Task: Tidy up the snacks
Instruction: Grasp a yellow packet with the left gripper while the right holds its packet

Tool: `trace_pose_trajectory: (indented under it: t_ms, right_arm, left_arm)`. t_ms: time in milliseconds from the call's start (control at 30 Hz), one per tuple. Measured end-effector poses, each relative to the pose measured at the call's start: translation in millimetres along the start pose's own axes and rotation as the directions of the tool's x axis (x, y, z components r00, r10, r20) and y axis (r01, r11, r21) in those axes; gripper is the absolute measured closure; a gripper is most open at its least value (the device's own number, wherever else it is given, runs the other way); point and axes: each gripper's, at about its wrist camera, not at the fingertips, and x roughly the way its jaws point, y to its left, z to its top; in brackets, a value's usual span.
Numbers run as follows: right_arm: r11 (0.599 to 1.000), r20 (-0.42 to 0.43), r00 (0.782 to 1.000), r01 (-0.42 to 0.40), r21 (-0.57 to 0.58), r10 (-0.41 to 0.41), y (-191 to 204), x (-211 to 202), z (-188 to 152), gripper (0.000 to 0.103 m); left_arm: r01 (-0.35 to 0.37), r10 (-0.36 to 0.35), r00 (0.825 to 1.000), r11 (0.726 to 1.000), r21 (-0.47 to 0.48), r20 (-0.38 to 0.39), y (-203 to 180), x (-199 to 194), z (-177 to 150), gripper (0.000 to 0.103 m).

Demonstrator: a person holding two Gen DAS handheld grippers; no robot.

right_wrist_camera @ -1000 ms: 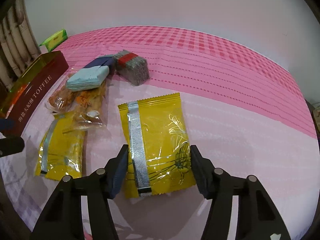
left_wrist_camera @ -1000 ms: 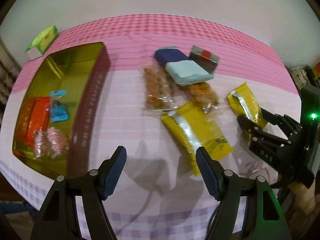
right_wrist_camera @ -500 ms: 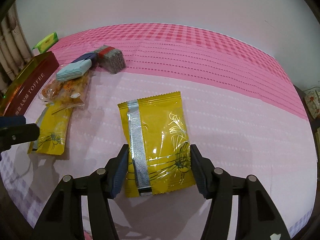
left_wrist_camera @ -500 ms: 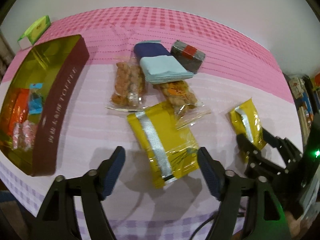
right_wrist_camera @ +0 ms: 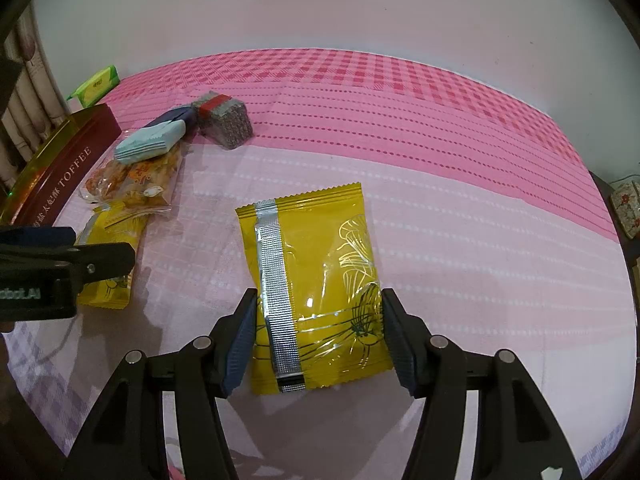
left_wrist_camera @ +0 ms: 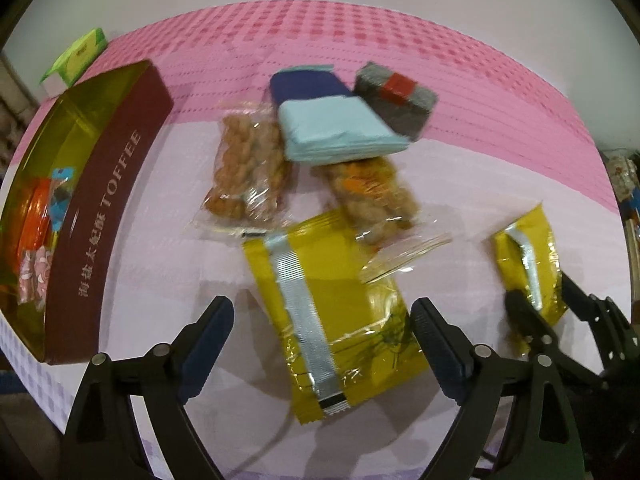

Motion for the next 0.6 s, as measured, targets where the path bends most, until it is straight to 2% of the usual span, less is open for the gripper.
trace_pose_trajectory:
  t_ms: [367,500,600]
  right_arm:
    - [1.0,0.001,1.0,0.002,0.003,-0.002,-1,0,1,0.046]
    - [1.0,0.0,1.0,0.001,0.001,-0.001,-1,0,2,0.045]
    - [1.0,0.001,1.0,0.002,0.001,-0.002,-1,0,1,0.045]
  left_arm:
    - [0.0,0.0,1.0,1.0,0.017,-0.009,24,4,-5,0.013]
    - [-0.002,0.002,1.0,0.999,0.033,0.0,22,5,-3,0.013]
    - [0.007,-0.007,1.0,0.999,0.045,0.001,21,5,-1,0.019]
